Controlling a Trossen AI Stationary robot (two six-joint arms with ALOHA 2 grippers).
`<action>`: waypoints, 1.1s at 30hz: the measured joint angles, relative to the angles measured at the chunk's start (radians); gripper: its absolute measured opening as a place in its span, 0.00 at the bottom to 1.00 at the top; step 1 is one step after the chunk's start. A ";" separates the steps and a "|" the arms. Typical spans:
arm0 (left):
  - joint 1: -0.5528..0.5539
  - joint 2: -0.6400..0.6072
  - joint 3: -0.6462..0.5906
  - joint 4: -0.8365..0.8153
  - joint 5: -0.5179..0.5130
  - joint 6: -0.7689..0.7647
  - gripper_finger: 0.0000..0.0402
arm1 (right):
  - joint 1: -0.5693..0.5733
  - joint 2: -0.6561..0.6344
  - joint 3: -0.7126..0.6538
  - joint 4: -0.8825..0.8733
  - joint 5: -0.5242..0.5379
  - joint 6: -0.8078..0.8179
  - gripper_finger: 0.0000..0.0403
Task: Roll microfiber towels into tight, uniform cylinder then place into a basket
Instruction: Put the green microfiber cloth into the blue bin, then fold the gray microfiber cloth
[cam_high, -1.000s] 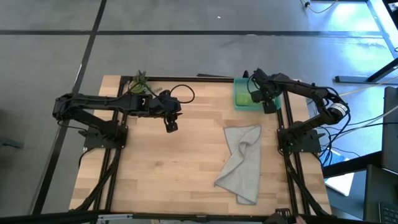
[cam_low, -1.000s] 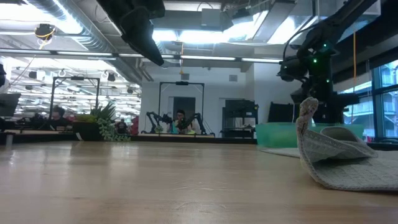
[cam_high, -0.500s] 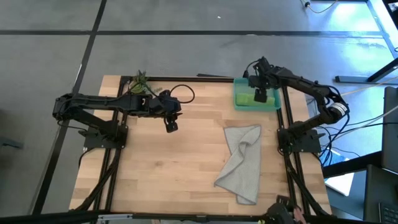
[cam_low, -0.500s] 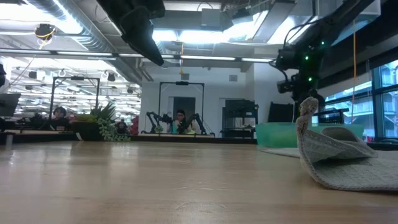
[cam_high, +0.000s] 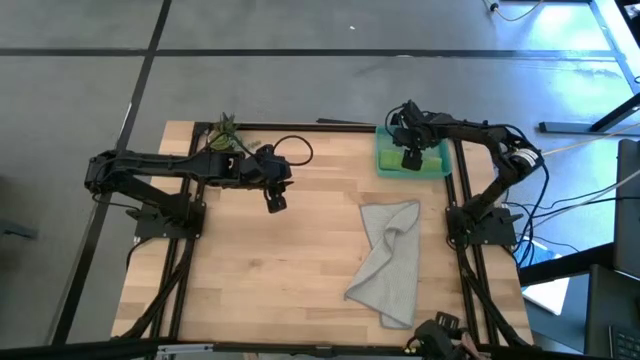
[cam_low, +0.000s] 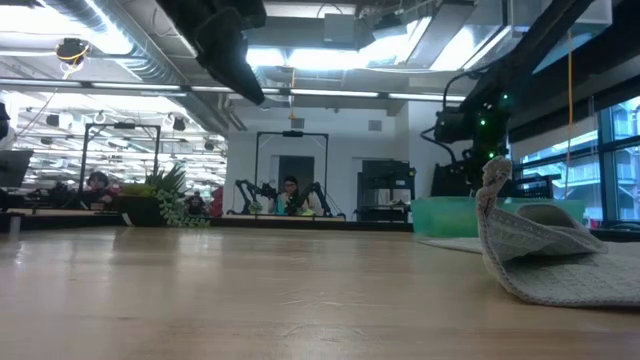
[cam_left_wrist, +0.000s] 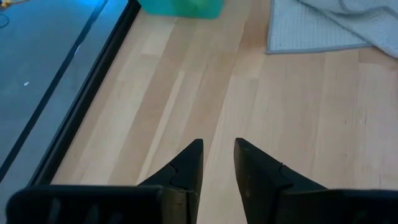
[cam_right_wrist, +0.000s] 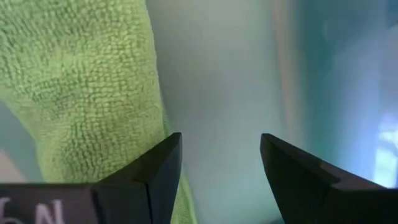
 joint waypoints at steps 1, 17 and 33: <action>0.000 0.000 0.000 0.004 0.000 0.000 0.21 | 0.003 0.000 0.000 -0.003 -0.002 -0.001 0.54; 0.000 0.000 0.000 0.019 0.000 0.001 0.21 | 0.022 -0.040 0.000 -0.045 -0.014 -0.056 0.54; 0.000 0.036 0.000 0.071 0.000 -0.006 0.21 | 0.055 -0.139 0.241 -0.275 0.010 0.104 0.54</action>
